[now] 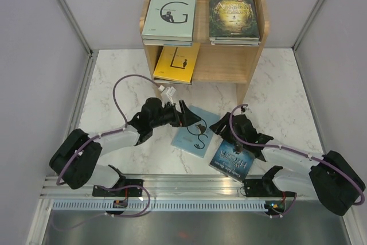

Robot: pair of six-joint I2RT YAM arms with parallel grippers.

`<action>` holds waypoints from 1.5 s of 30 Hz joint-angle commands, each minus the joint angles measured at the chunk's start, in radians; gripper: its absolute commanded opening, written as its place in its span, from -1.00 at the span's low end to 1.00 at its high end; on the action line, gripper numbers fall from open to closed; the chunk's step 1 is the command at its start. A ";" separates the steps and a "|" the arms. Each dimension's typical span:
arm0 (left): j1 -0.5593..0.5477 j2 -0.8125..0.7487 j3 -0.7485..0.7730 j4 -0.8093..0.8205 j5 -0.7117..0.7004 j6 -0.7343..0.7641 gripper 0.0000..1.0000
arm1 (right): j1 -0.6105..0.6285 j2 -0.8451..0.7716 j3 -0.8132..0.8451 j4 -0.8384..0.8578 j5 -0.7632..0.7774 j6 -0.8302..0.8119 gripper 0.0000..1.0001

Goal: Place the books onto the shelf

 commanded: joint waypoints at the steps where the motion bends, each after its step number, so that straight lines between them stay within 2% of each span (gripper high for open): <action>1: 0.007 -0.016 0.159 -0.382 -0.199 0.243 0.93 | 0.004 0.018 0.078 -0.229 0.091 -0.089 0.33; 4: 0.018 0.084 0.256 -0.548 -0.264 0.264 0.93 | 0.005 0.145 0.140 -0.232 0.043 -0.101 0.35; 5: 0.023 0.160 0.311 -0.575 -0.263 0.264 0.93 | 0.007 0.179 0.152 -0.226 0.032 -0.103 0.36; 8: 0.032 0.254 0.383 -0.632 -0.238 0.259 0.91 | 0.013 0.309 0.181 -0.188 0.002 -0.094 0.36; 12: 0.030 0.319 0.416 -0.648 -0.188 0.251 0.91 | 0.022 0.400 0.201 -0.128 -0.034 -0.077 0.36; 15: 0.021 0.328 0.394 -0.623 -0.086 0.228 0.89 | 0.027 0.454 0.191 -0.049 -0.080 -0.057 0.36; 18: 0.011 0.285 0.315 -0.539 0.019 0.187 0.89 | 0.034 0.491 0.154 0.057 -0.121 -0.028 0.36; 19: 0.009 0.274 0.255 -0.504 0.093 0.158 0.89 | 0.037 0.497 0.140 0.138 -0.121 -0.017 0.36; 22: 0.006 0.236 0.117 -0.299 0.210 0.074 0.89 | 0.053 0.518 0.099 0.220 -0.169 0.005 0.35; 23: 0.006 0.233 0.083 -0.164 0.269 0.051 0.89 | 0.059 0.529 0.092 0.258 -0.172 0.006 0.34; 27: 0.006 0.251 -0.023 0.080 0.354 -0.041 0.89 | 0.082 0.538 0.056 0.329 -0.186 0.023 0.29; 30: 0.007 0.276 -0.057 0.173 0.376 -0.091 0.88 | 0.093 0.509 0.017 0.358 -0.187 0.045 0.16; 31: 0.007 0.276 -0.060 0.174 0.373 -0.095 0.87 | 0.091 0.497 0.007 0.357 -0.179 0.046 0.06; 32: 0.007 0.276 -0.062 0.176 0.370 -0.097 0.87 | 0.093 0.464 -0.003 0.349 -0.175 0.048 -0.21; 34: 0.007 0.265 -0.068 0.174 0.366 -0.097 0.87 | 0.093 0.419 -0.021 0.297 -0.153 0.042 -0.50; 35: 0.011 0.256 -0.072 0.170 0.357 -0.094 0.87 | 0.090 0.366 -0.026 0.274 -0.144 0.034 -0.77; 37: 0.015 0.210 -0.092 0.153 0.333 -0.086 0.86 | 0.091 0.299 -0.033 0.190 -0.129 0.026 -1.00; 40: 0.026 0.107 -0.132 0.110 0.284 -0.063 0.86 | 0.091 0.140 -0.041 0.076 -0.080 0.014 -1.00; 43: 0.029 -0.014 -0.166 0.044 0.229 -0.036 0.87 | 0.093 -0.093 -0.043 -0.017 -0.058 0.020 -1.00; 45: 0.029 -0.096 -0.190 0.029 0.213 -0.029 0.87 | 0.090 -0.171 -0.026 -0.056 -0.061 0.028 -1.00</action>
